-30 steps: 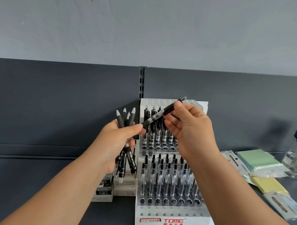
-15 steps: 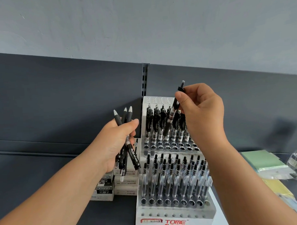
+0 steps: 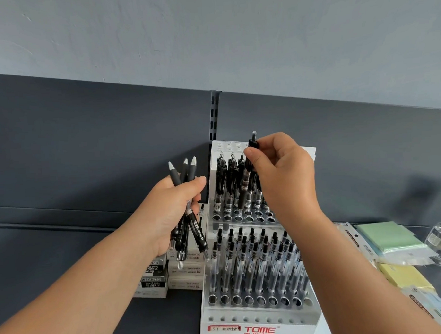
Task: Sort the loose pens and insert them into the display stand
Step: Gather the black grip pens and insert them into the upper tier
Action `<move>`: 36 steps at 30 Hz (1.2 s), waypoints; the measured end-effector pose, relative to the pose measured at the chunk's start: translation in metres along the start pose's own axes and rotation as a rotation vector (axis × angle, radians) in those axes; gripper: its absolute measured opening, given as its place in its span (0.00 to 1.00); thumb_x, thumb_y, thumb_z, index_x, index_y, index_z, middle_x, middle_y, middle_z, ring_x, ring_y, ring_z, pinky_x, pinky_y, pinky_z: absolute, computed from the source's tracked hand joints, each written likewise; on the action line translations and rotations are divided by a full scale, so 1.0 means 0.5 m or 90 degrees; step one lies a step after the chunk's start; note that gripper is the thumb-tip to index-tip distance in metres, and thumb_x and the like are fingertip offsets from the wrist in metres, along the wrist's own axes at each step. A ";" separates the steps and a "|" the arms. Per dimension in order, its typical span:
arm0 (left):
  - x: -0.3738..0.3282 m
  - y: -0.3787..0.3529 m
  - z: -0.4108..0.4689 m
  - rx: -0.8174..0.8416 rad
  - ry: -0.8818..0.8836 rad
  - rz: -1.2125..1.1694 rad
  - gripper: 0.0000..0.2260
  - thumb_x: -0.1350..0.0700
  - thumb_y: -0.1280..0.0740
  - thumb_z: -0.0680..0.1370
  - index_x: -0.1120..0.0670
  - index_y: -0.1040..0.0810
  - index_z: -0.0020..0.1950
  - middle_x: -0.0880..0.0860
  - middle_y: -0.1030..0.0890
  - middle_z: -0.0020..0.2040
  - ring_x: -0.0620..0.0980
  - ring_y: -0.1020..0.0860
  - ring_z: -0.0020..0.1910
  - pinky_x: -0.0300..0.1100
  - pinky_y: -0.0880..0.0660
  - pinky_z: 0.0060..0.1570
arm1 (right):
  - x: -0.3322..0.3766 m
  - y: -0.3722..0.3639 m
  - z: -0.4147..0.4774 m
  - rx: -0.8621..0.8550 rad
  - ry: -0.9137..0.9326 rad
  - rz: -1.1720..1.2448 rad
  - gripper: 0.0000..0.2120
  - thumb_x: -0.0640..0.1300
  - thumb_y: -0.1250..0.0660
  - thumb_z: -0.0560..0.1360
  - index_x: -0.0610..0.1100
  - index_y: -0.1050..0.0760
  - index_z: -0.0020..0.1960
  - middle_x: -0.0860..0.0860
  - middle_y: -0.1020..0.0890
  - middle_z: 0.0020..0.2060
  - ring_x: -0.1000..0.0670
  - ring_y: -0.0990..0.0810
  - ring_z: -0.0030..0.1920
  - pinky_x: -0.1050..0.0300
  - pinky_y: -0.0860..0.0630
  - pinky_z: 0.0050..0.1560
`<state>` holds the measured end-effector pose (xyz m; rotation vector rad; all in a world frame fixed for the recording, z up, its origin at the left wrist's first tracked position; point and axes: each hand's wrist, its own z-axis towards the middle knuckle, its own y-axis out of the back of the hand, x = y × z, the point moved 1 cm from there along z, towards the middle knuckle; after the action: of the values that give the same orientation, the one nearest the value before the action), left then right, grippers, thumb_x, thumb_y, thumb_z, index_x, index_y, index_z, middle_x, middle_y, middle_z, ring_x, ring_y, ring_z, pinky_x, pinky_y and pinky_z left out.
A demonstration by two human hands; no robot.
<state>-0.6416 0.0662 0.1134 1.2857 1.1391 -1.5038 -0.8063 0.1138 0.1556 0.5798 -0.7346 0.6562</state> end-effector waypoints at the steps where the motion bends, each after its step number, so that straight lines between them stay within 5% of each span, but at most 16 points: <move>1: 0.000 0.000 0.000 0.001 0.001 0.000 0.07 0.55 0.32 0.77 0.56 0.28 0.43 0.50 0.28 0.33 0.47 0.32 0.28 0.42 0.31 0.36 | -0.004 -0.004 -0.002 0.009 -0.004 -0.014 0.03 0.47 0.31 0.75 0.49 0.23 0.47 0.56 0.19 0.36 0.55 0.20 0.39 0.53 0.21 0.45; 14: -0.002 -0.009 -0.005 0.010 0.011 0.005 0.09 0.53 0.31 0.77 0.55 0.29 0.43 0.50 0.29 0.31 0.47 0.33 0.27 0.40 0.32 0.34 | -0.040 -0.016 -0.049 0.072 -0.050 -0.133 0.07 0.50 0.33 0.76 0.47 0.26 0.45 0.54 0.22 0.32 0.56 0.27 0.30 0.60 0.27 0.32; 20: -0.017 -0.016 -0.005 -0.024 0.027 -0.056 0.11 0.52 0.31 0.76 0.55 0.28 0.39 0.50 0.30 0.30 0.46 0.32 0.26 0.39 0.31 0.28 | -0.014 0.008 -0.080 0.053 -0.030 -0.047 0.06 0.51 0.32 0.75 0.50 0.27 0.45 0.56 0.23 0.36 0.59 0.26 0.35 0.65 0.28 0.36; 23: -0.027 -0.023 0.005 -0.074 0.029 -0.104 0.10 0.51 0.31 0.76 0.54 0.27 0.40 0.49 0.29 0.31 0.46 0.30 0.28 0.40 0.30 0.30 | 0.007 0.005 -0.104 0.230 -0.050 0.051 0.06 0.51 0.32 0.74 0.50 0.25 0.45 0.55 0.21 0.34 0.60 0.25 0.33 0.65 0.26 0.35; 26: -0.035 -0.033 0.010 -0.125 0.012 -0.130 0.09 0.51 0.31 0.76 0.54 0.27 0.41 0.50 0.28 0.34 0.47 0.28 0.31 0.41 0.30 0.33 | 0.009 -0.005 -0.122 0.371 -0.114 0.121 0.09 0.48 0.28 0.72 0.48 0.25 0.51 0.49 0.18 0.44 0.51 0.19 0.43 0.56 0.19 0.46; 30: -0.040 -0.042 -0.002 -0.136 0.000 -0.093 0.14 0.46 0.30 0.75 0.55 0.27 0.39 0.51 0.28 0.33 0.47 0.29 0.30 0.41 0.30 0.29 | 0.007 -0.003 -0.121 0.319 -0.113 0.138 0.05 0.38 0.30 0.74 0.46 0.24 0.47 0.48 0.18 0.39 0.48 0.18 0.40 0.56 0.19 0.46; 36: -0.044 -0.027 -0.022 -0.051 0.041 -0.182 0.16 0.42 0.30 0.72 0.54 0.27 0.45 0.50 0.27 0.32 0.45 0.32 0.26 0.37 0.35 0.22 | -0.017 0.041 -0.085 0.184 -0.167 0.205 0.06 0.37 0.33 0.75 0.47 0.22 0.47 0.49 0.21 0.33 0.53 0.22 0.34 0.57 0.20 0.42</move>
<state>-0.6494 0.0809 0.1360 1.1613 1.4596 -1.6110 -0.8080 0.1531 0.1283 0.8328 -0.9978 1.0074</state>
